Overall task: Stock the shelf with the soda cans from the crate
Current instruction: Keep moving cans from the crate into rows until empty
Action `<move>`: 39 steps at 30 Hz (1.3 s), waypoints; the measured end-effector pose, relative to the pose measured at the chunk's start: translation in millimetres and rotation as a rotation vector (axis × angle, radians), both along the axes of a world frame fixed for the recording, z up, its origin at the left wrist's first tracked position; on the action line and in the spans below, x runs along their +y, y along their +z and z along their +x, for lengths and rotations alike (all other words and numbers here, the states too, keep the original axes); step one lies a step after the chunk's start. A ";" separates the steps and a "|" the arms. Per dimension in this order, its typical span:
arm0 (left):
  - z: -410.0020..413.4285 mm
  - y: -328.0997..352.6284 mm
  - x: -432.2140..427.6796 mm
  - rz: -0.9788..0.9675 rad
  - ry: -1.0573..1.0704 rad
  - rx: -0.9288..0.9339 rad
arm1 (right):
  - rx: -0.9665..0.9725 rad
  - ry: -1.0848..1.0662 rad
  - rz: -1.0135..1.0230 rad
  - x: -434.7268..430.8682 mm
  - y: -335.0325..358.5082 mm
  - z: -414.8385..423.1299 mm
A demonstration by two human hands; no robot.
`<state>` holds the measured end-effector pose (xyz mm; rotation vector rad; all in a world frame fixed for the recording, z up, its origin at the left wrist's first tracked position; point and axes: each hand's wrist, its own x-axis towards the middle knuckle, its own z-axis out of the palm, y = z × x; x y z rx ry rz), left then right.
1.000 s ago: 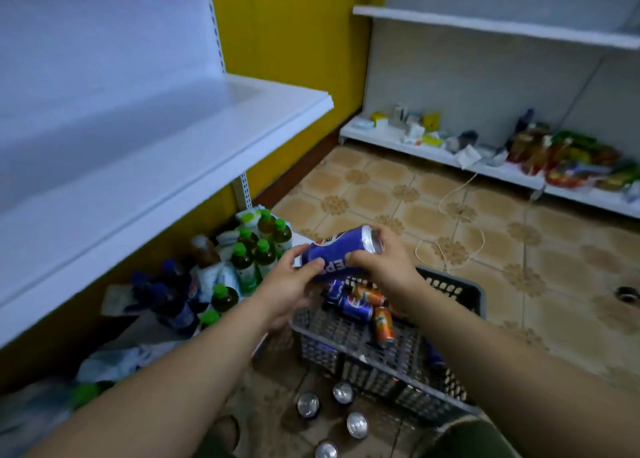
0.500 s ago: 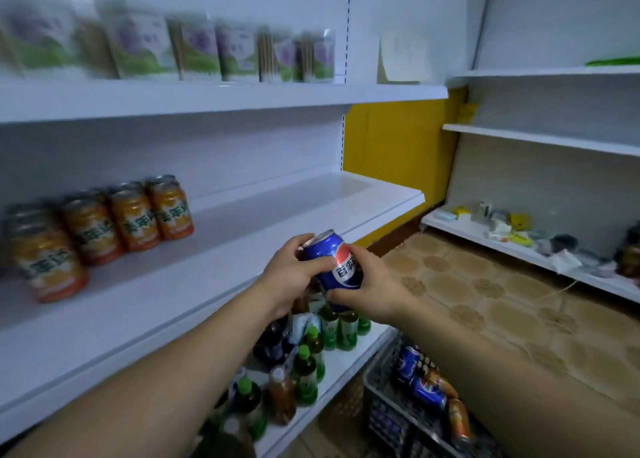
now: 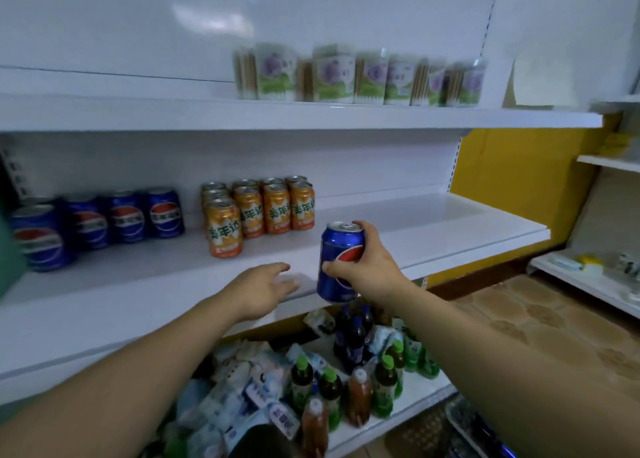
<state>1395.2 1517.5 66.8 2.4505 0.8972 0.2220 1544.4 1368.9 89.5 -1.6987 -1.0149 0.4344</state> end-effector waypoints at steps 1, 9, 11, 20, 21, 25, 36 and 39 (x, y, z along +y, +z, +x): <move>-20.3 -6.0 12.0 0.078 0.028 0.100 | 0.001 0.017 0.009 11.3 -0.2 -9.4; -175.4 -20.4 75.2 0.174 0.352 0.373 | 0.000 0.175 -0.004 94.9 -10.2 -83.6; -207.7 -18.9 85.1 0.166 0.420 0.390 | -0.017 0.195 0.008 112.6 -15.3 -100.8; -236.0 -29.1 96.2 0.232 0.528 0.333 | -0.183 0.351 -0.021 193.4 -16.5 -164.3; -236.5 -29.2 96.8 0.228 0.529 0.327 | -0.195 0.370 -0.025 203.0 -16.8 -169.8; -237.3 -30.8 98.5 0.234 0.536 0.323 | -0.229 0.435 -0.046 240.7 -18.0 -191.8; -239.3 -34.0 100.3 0.223 0.546 0.311 | -0.220 0.398 -0.036 331.3 -26.0 -227.2; -239.0 -35.4 100.5 0.218 0.549 0.313 | -0.232 0.403 -0.014 349.4 -29.5 -231.5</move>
